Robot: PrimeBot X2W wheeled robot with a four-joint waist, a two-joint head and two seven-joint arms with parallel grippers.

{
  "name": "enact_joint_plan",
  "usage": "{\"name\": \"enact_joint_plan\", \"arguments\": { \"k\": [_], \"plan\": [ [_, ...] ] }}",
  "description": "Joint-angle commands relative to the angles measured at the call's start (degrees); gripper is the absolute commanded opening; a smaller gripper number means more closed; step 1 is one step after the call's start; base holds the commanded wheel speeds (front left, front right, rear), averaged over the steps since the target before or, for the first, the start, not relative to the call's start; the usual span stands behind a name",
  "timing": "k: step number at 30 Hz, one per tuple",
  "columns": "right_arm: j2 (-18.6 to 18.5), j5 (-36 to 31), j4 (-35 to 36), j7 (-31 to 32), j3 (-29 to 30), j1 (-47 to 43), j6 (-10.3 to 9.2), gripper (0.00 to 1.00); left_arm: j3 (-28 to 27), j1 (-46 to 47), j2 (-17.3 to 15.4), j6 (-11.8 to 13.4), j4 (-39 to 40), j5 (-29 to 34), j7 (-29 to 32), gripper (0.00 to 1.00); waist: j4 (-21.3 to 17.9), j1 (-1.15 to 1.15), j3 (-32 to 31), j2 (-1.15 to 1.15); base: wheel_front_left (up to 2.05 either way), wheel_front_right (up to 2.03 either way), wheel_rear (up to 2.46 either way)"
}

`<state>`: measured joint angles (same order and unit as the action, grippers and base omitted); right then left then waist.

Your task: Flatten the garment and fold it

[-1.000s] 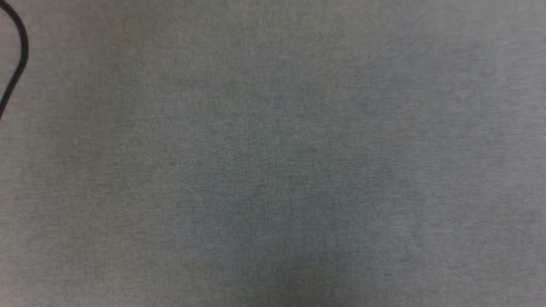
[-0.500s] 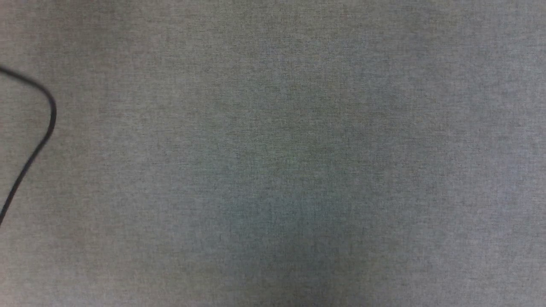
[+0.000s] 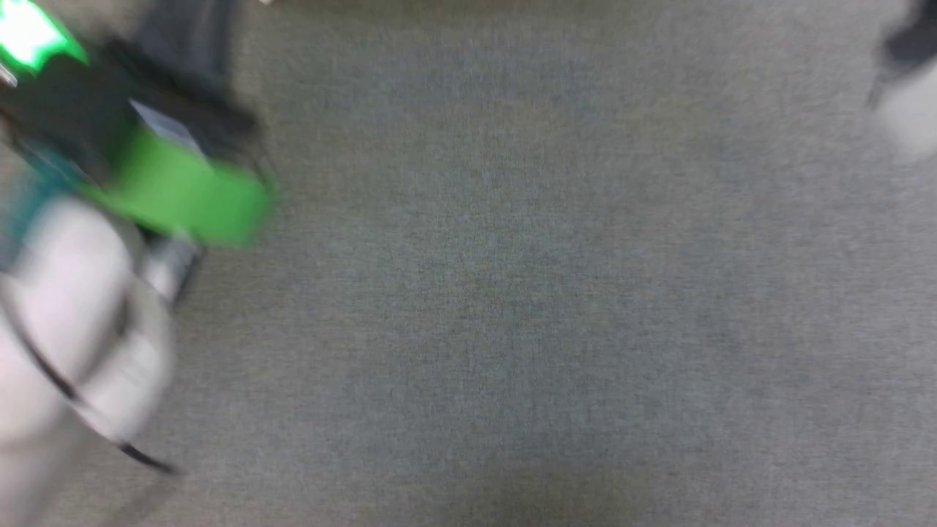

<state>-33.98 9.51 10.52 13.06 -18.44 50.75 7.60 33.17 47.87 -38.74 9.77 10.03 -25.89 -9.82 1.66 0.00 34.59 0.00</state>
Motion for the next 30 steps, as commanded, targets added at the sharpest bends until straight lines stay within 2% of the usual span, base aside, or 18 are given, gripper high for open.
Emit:
{"name": "enact_joint_plan", "arguments": {
  "k": [1, 4, 8, 15, 19, 30],
  "plan": [
    [1.0, 0.1, 2.1, 0.7, 1.4, -5.0, -0.11, 0.00, 1.3, -4.0, -0.6, 1.0, 1.4, -0.3, 0.7, 0.00, -0.1, 0.00, -4.4, 0.00, 0.00, 0.00, 0.00],
    [2.6, -0.5, 5.2, 1.6, 3.5, -14.5, -0.11, 0.00, 4.1, -11.0, -0.8, 2.7, 3.6, -1.1, 2.4, 0.00, -0.3, 0.00, -6.8, 0.00, 0.00, 0.00, 0.00],
    [4.8, -0.4, 6.7, 2.0, 5.2, -25.6, -0.11, 0.00, 7.7, -18.1, -1.2, 3.0, 4.0, -3.0, 4.7, 0.00, -0.4, 0.00, -9.9, 0.00, 0.00, 0.00, 0.00],
    [5.9, -0.2, 5.6, 3.5, 5.7, -40.5, -0.11, 0.00, 14.5, -26.6, -1.2, 0.6, 1.4, -6.7, 9.5, 0.00, -0.6, 0.00, -14.8, 0.00, 0.00, 0.00, 0.00],
    [5.7, 0.4, 4.6, 5.8, 6.3, -47.2, -0.11, 0.00, 17.8, -29.6, -0.9, -1.7, -0.8, -9.3, 12.7, 0.00, -0.6, 0.00, -16.7, 0.00, 0.00, 0.00, 0.00],
    [4.6, 4.2, 5.5, 16.8, 7.2, -59.1, -0.11, 0.00, 21.2, -33.9, -2.1, -4.2, -2.4, -16.8, 21.4, 0.00, -1.2, 0.00, -19.6, 0.00, 0.00, 0.00, 0.00]
  ]
}}
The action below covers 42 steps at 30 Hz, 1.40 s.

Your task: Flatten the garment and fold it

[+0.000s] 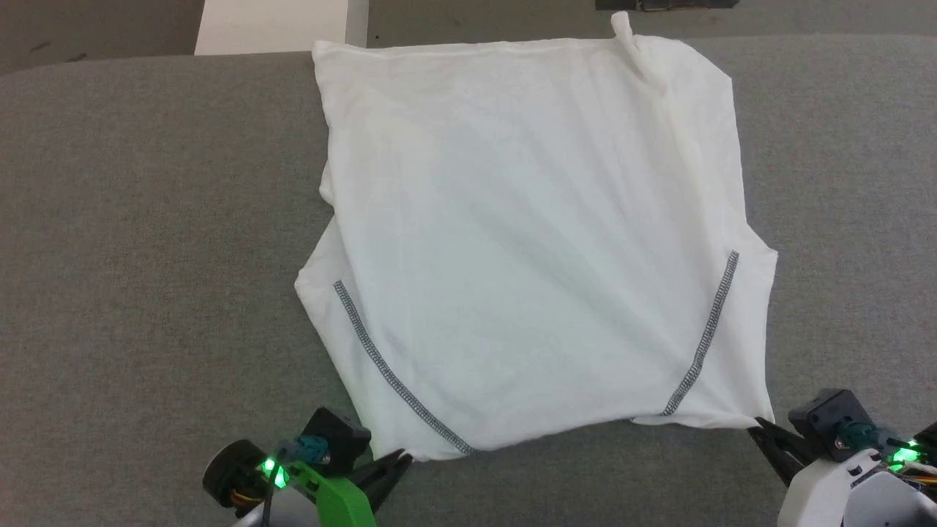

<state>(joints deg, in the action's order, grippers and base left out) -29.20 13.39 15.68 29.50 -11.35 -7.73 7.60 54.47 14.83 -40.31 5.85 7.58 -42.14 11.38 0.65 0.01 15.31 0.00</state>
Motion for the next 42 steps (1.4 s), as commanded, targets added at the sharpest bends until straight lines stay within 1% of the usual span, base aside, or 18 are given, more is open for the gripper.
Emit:
{"name": "enact_joint_plan", "arguments": {
  "k": [1, 4, 11, 13, 15, 20, 26, 27, 28, 29, 30, 33, 35, 39, 42],
  "plan": [
    [0.0, 0.9, 0.8, 1.2, 0.5, -1.2, -0.11, 0.00, -0.1, -1.1, -0.8, -0.1, 0.5, -1.3, 0.9, 0.00, -0.3, -0.01, -0.5, 0.00, 0.00, 0.00, 0.00],
    [0.0, 1.5, 2.3, 3.9, 1.5, -2.5, -0.11, 0.00, -0.5, -1.8, -1.9, 0.6, 1.9, -2.8, 2.6, 0.00, -0.5, -0.01, -0.9, 0.00, 0.00, 0.00, 0.00],
    [-0.9, 4.8, 7.6, 13.5, 2.3, -7.7, -0.11, 0.00, -0.2, -5.6, -5.9, 2.3, 8.1, -9.4, 9.7, 0.00, -0.7, -0.01, -2.7, 0.00, 0.00, 0.00, 0.00],
    [-1.0, 5.7, 8.9, 15.5, 2.4, -9.3, -0.11, 0.00, -0.1, -6.5, -6.7, 2.9, 9.5, -10.3, 10.5, 0.00, -0.8, -0.01, -3.0, 0.00, 0.00, 0.00, 0.00],
    [-1.0, 6.8, 9.7, 17.8, 2.0, -12.0, -0.11, 0.00, 0.2, -7.8, -6.8, 3.5, 10.3, -11.0, 10.4, 0.00, -0.8, -0.01, -3.7, 0.00, 0.00, 0.00, 0.00],
    [-0.6, 7.0, 9.2, 16.3, 0.7, -12.8, -0.11, 0.00, 0.4, -8.3, -5.6, 3.1, 8.8, -11.0, 9.0, 0.00, -1.0, -0.01, -4.5, 0.00, 0.00, 0.00, 0.00],
    [-0.6, 5.0, 4.6, 9.7, -0.6, -10.2, -0.11, 0.00, 1.4, -8.7, -3.3, 2.1, 3.5, -9.2, 5.8, 0.00, -1.6, -0.01, -5.5, 0.00, 0.00, 0.00, 0.00],
    [-0.4, 4.7, 3.9, 8.6, -0.7, -9.8, -0.11, 0.07, 1.5, -8.8, -2.8, 2.1, 2.9, -9.1, 5.3, 0.24, -1.6, -0.01, -5.6, 0.00, 0.00, 0.00, 0.00],
    [0.2, 4.4, 3.0, 6.9, -0.3, -9.3, -0.11, 0.35, 1.4, -9.0, -2.3, 2.1, 2.2, -9.1, 4.7, 0.45, -1.7, -0.01, -5.8, 0.00, 0.00, 0.00, 0.00],
    [0.4, 4.0, 2.2, 5.9, -0.2, -9.0, -0.11, 0.96, 1.4, -9.0, -1.9, 2.3, 1.7, -8.9, 4.1, 1.00, -1.7, -0.01, -5.9, 0.00, 0.00, 0.00, 0.00],
    [0.5, 3.8, 1.4, 5.2, -0.4, -8.9, -0.11, 1.00, 1.4, -9.1, -1.5, 2.3, 1.2, -8.6, 3.6, 1.00, -1.7, -0.01, -6.0, 0.00, 0.00, 0.00, 0.00],
    [0.7, 3.8, 0.3, 3.6, -0.4, -8.3, -0.11, 1.00, 1.3, -9.1, -1.0, 2.3, 0.6, -8.3, 2.4, 1.00, -1.6, -0.01, -6.4, 0.00, 0.00, 0.00, 0.00],
    [0.6, 4.3, 0.3, 2.9, -0.1, -8.1, -0.11, 1.00, 0.9, -9.1, -1.3, 2.3, 1.0, -8.5, 2.0, 1.00, -1.5, -0.01, -6.8, 0.00, 0.00, 0.00, 0.00],
    [0.9, 6.1, 2.0, 2.4, 1.9, -8.0, -0.11, 1.00, -1.2, -9.8, -3.5, 3.2, 4.7, -10.2, 1.4, 1.00, -1.3, -0.01, -7.8, 0.00, 0.00, 0.00, 0.00],
    [1.9, 6.9, 4.4, 2.2, 4.7, -8.1, -0.11, 1.00, -3.9, -10.8, -5.7, 5.2, 8.6, -11.4, -0.2, 1.00, -1.3, -0.01, -8.7, 0.00, 0.00, 0.00, 0.00]
  ]
}}
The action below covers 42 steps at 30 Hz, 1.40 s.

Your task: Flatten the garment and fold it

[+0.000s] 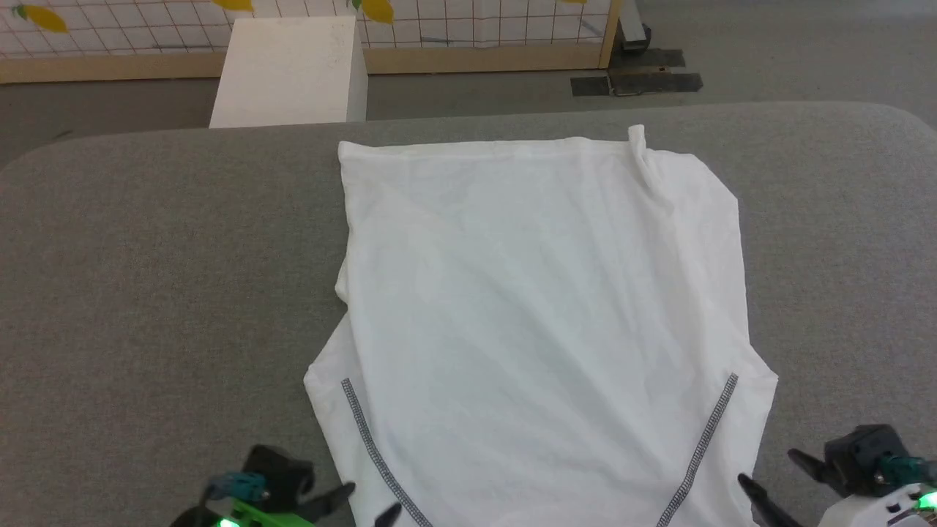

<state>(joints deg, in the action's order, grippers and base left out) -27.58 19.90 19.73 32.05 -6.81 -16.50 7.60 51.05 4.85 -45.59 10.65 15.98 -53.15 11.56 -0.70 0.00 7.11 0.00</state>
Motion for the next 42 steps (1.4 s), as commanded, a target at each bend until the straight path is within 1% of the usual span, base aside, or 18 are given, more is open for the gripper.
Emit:
{"name": "enact_joint_plan", "arguments": {
  "k": [1, 3, 4, 8, 10, 12, 14, 16, 19, 21, 24, 27, 30, 32, 35, 37, 41, 42],
  "plan": [
    [1.0, 0.3, 1.4, -0.5, 1.4, 0.6, -0.11, 1.00, -2.0, -1.2, -1.1, 1.8, 1.6, -0.5, -1.9, 1.00, 0.1, 0.00, -0.8, 0.00, 0.00, 0.00, 0.00],
    [2.7, -0.7, 3.3, -1.5, 4.4, 0.7, -0.11, 1.00, -4.7, -1.7, -2.0, 4.3, 3.7, 0.2, -5.1, 1.00, 0.2, 0.00, -1.3, 0.00, 0.00, 0.00, 0.00],
    [4.3, -1.7, 4.2, -2.5, 6.6, 0.9, -0.11, 1.00, -6.6, -1.7, -1.9, 6.2, 4.5, 1.1, -7.9, 1.00, 0.3, 0.00, -1.5, 0.00, 0.00, 0.00, 0.00],
    [11.8, -7.7, 7.6, -10.1, 13.4, 2.9, -0.11, 1.00, -12.3, -2.2, 0.5, 12.3, 4.7, 6.0, -20.0, 1.00, 0.3, 0.00, -1.7, 0.00, 0.00, 0.00, 0.00],
    [16.1, -10.6, 8.2, -14.9, 15.9, 3.8, -0.11, 1.00, -14.1, -3.1, 3.3, 14.1, 4.2, 6.8, -24.1, 1.00, 0.2, 0.00, -1.7, 0.00, 0.00, 0.00, 0.00],
    [20.1, -13.3, 8.2, -19.4, 17.8, 4.3, -0.11, 1.00, -16.5, -3.6, 6.3, 15.9, 3.2, 9.3, -26.0, 1.00, 0.2, 0.00, -1.7, 0.00, 0.00, 0.00, 0.00],
    [22.5, -15.5, 7.9, -23.7, 18.9, 4.3, -0.11, 1.00, -18.9, -4.5, 9.4, 17.1, 2.2, 12.8, -26.5, 1.00, 0.1, 0.00, -1.7, 0.00, 0.00, 0.00, 0.00],
    [23.9, -16.8, 7.2, -27.4, 19.8, 4.2, -0.11, 1.00, -22.3, -5.5, 13.2, 17.5, 2.3, 17.6, -26.5, 1.00, 0.0, 0.00, -1.6, 0.00, 0.00, 0.00, 0.00],
    [24.6, -16.3, 5.6, -31.6, 20.8, 4.1, -0.11, 1.00, -26.8, -8.3, 18.2, 16.2, 1.9, 23.5, -26.5, 1.00, -0.1, 0.00, -1.5, 0.00, 0.00, 0.00, 0.00],
    [24.7, -13.3, 3.4, -34.2, 21.7, 4.2, -0.11, 1.00, -29.2, -10.4, 21.1, 14.2, 0.9, 26.5, -26.5, 1.00, -0.1, 0.00, -1.4, 0.00, 0.00, 0.00, 0.00],
    [24.7, -11.6, 1.5, -36.2, 21.8, 4.4, -0.11, 1.00, -31.5, -12.0, 23.8, 11.1, -0.5, 28.8, -26.5, 1.00, -0.1, 0.00, -1.2, 0.00, 0.00, 0.00, 0.00],
    [24.7, -11.5, 0.8, -37.0, 21.6, 5.1, -0.11, 1.00, -33.3, -12.1, 24.7, 7.9, -2.0, 30.5, -26.6, 1.00, 0.0, 0.00, -0.6, 0.00, 0.00, 0.00, 0.00],
    [24.7, -11.8, 1.1, -37.1, 21.8, 5.8, -0.11, 1.00, -33.5, -10.7, 23.5, 4.8, -4.3, 30.9, -26.5, 1.00, 0.2, 0.00, 0.3, 0.00, 0.00, 0.00, 0.00],
    [24.7, -12.0, 1.6, -36.8, 21.9, 6.5, -0.11, 1.00, -33.3, -8.5, 21.8, 2.8, -6.1, 31.0, -25.3, 1.00, 0.4, 0.00, 1.2, 0.00, 0.00, 0.00, 0.00],
    [24.7, -12.1, 2.5, -36.3, 21.4, 7.4, -0.11, 1.00, -31.8, -4.0, 18.6, -0.2, -8.3, 31.8, -19.9, 1.00, 0.5, 0.00, 3.3, 0.00, 0.00, 0.00, 0.00],
    [24.7, -12.1, 3.1, -35.7, 20.9, 8.0, -0.11, 1.00, -30.4, -0.4, 16.7, -2.4, -9.7, 31.9, -14.6, 1.00, 0.6, 0.00, 5.1, 0.00, 0.00, 0.00, 0.00],
    [24.7, -12.3, 4.2, -35.0, 20.2, 9.0, -0.11, 1.00, -28.4, 5.1, 15.2, -5.8, -12.3, 30.8, -6.7, 1.00, 0.4, 0.00, 9.0, 0.00, 0.00, 0.00, 0.00],
    [24.7, -12.3, 4.5, -34.9, 20.2, 9.2, -0.11, 1.00, -28.3, 6.1, 15.1, -6.3, -12.9, 30.4, -5.3, 1.00, 0.4, 0.00, 9.9, 0.00, 0.00, 0.00, 0.00]
  ]
}}
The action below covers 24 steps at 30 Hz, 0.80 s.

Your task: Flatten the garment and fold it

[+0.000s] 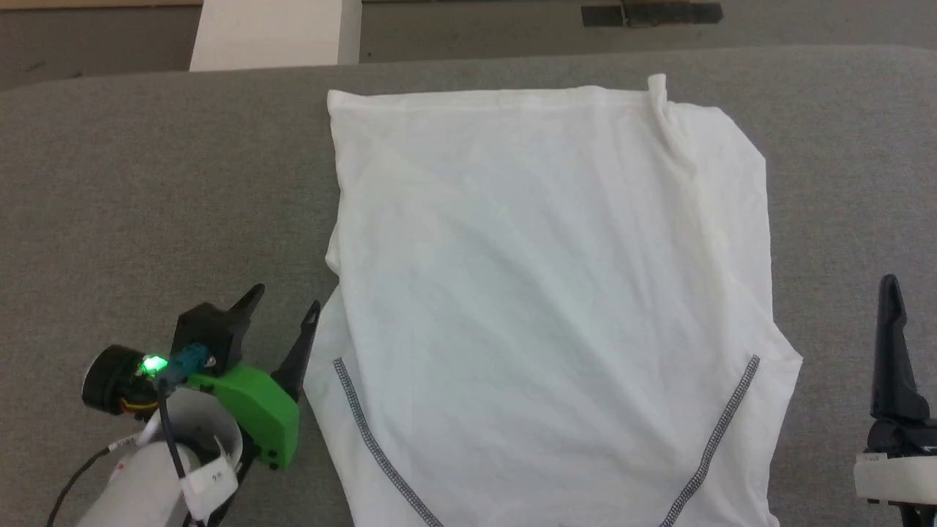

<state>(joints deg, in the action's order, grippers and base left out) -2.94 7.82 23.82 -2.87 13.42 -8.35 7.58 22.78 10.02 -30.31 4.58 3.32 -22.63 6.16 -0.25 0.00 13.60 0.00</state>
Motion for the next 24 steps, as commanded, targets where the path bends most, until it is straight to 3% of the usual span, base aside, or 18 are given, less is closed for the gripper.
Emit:
{"name": "enact_joint_plan", "arguments": {
  "k": [1, 9, 18, 19, 20, 24],
  "plan": [
    [0.1, -0.3, 0.6, 0.3, -0.2, 1.4, -0.09, 1.00, 0.3, 2.2, -0.4, -0.9, -1.0, -0.5, 1.7, 1.00, -0.1, 0.00, 4.4, 0.00, 0.00, 0.00, 0.00],
    [0.1, -1.2, 2.3, 1.0, -0.3, 3.6, -0.09, 1.00, 2.2, 8.2, -0.9, -4.3, -5.1, -1.9, 8.4, 1.00, -0.2, 0.00, 9.7, 0.00, 0.00, 0.00, 0.00],
    [0.1, -1.6, 2.3, 1.8, -1.0, 5.1, -0.09, 1.00, 5.5, 11.4, -0.2, -7.8, -9.5, -3.5, 13.8, 0.97, 0.3, 0.00, 11.7, 0.00, 0.00, 0.00, 0.00],
    [0.1, -1.6, 2.3, 1.8, -1.1, 5.2, -0.09, 1.00, 6.0, 11.6, -0.2, -8.3, -10.0, -3.8, 14.5, 0.39, 0.3, 0.00, 11.8, 0.00, 0.00, 0.00, 0.00],
    [0.1, -1.6, 2.3, 1.8, -1.2, 5.4, -0.09, 1.00, 7.0, 11.7, -0.2, -9.1, -10.5, -4.4, 15.8, 0.00, 0.3, 0.00, 12.0, 0.00, 0.00, 0.00, 0.00],
    [0.1, -1.7, 2.2, 2.0, -1.3, 5.8, -0.09, 1.00, 9.7, 13.0, -0.4, -11.0, -11.1, -6.7, 18.2, 0.00, 0.5, 0.00, 12.5, 0.00, 0.00, 0.00, 0.00]
  ]
}}
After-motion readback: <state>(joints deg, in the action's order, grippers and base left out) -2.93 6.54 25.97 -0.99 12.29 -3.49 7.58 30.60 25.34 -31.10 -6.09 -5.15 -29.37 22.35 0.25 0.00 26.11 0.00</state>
